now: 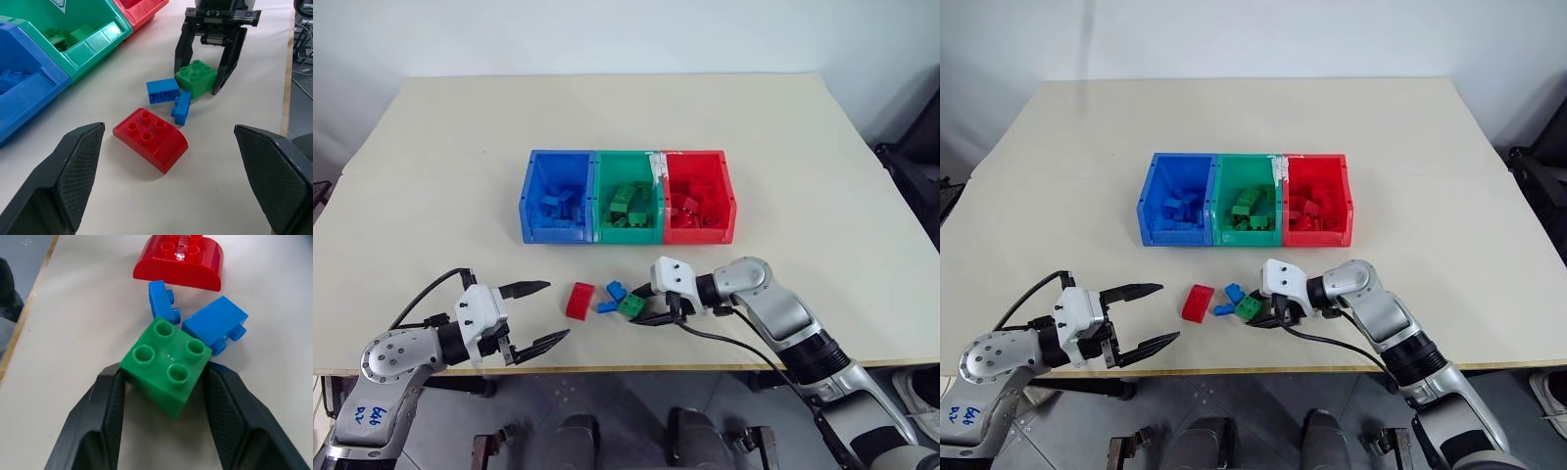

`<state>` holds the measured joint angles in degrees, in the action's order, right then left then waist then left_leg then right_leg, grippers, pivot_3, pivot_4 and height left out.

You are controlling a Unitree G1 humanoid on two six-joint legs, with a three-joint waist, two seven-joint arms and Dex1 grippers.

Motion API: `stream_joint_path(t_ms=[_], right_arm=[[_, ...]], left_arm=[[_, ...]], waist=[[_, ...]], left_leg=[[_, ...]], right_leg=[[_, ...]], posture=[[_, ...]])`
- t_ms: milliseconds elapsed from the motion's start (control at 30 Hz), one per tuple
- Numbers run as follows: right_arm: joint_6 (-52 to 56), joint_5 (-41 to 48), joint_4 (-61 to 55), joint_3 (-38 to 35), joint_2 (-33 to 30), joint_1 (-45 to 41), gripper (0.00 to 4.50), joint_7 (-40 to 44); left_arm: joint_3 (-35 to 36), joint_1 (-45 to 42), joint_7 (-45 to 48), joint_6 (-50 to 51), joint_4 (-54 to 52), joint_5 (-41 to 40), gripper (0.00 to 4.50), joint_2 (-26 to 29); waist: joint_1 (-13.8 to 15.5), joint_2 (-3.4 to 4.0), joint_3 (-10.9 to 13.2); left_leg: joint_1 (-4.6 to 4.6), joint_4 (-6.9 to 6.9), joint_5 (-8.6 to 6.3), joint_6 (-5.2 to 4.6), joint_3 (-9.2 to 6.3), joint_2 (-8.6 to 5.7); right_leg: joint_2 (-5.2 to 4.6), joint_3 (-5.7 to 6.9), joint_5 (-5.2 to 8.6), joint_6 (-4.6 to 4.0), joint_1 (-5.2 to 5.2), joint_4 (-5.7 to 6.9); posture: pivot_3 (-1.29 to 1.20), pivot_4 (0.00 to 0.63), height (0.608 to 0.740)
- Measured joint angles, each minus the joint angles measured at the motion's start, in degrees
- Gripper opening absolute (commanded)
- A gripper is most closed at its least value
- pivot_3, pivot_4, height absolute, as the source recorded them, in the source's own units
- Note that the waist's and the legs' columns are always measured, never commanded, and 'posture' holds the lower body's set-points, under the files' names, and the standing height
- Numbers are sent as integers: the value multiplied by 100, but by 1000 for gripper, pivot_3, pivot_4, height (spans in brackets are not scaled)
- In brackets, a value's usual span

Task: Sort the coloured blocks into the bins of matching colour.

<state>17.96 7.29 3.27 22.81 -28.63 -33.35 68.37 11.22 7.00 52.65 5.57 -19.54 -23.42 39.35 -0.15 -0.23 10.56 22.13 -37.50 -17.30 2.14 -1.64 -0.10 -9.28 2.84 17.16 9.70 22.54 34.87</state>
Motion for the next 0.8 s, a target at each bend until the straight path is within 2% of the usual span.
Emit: stream_joint_path(t_ms=[200,300,467,567,700,733,800], right_arm=[[783,716,-95,-811,35,-419,1972,-76],[924,832,239,-1206,396,-1135,1972,-547],[212,313,1838,-1395,1126,-2210,1972,-1792],[-153,72,2779,-1420,1348,-2595,2887,-2182],[-533,-33,3310,-1437,1417,-2727,4300,-2313],[-605,-42,3356,-1442,1417,-2726,4493,-2303],[-742,-25,3331,-1472,1399,-2703,4493,-2232]], left_arm=[[53,5,-98,-28,0,0,4500,-56],[263,42,-230,-35,3,-30,4500,-111],[579,230,-351,-52,30,-100,4500,-195],[703,346,-419,-64,52,-99,4500,-220],[760,394,-460,-70,51,-99,4500,-241],[782,415,-467,-71,50,-99,4500,-247],[800,466,-489,-71,49,-99,4500,-259]], waist=[[-17,0,0],[-75,0,0],[-159,0,0],[-154,0,0],[-160,0,0],[-165,1,0],[-168,1,0]], left_leg=[[0,0,0,1,0,3],[-2,9,3,5,1,5],[0,21,3,6,5,3],[3,23,3,5,7,2],[3,23,3,5,7,2],[3,23,3,5,9,2],[2,25,3,5,9,3]], right_leg=[[1,0,0,0,2,1],[2,0,2,-4,8,8],[1,0,2,-5,18,7],[0,1,3,-6,20,5],[0,1,3,-6,20,4],[0,1,3,-6,21,5],[0,1,3,-6,22,6]], posture=[[0,150,740],[0,150,740],[0,150,740],[0,150,740],[0,150,740],[0,150,740],[0,150,740]])
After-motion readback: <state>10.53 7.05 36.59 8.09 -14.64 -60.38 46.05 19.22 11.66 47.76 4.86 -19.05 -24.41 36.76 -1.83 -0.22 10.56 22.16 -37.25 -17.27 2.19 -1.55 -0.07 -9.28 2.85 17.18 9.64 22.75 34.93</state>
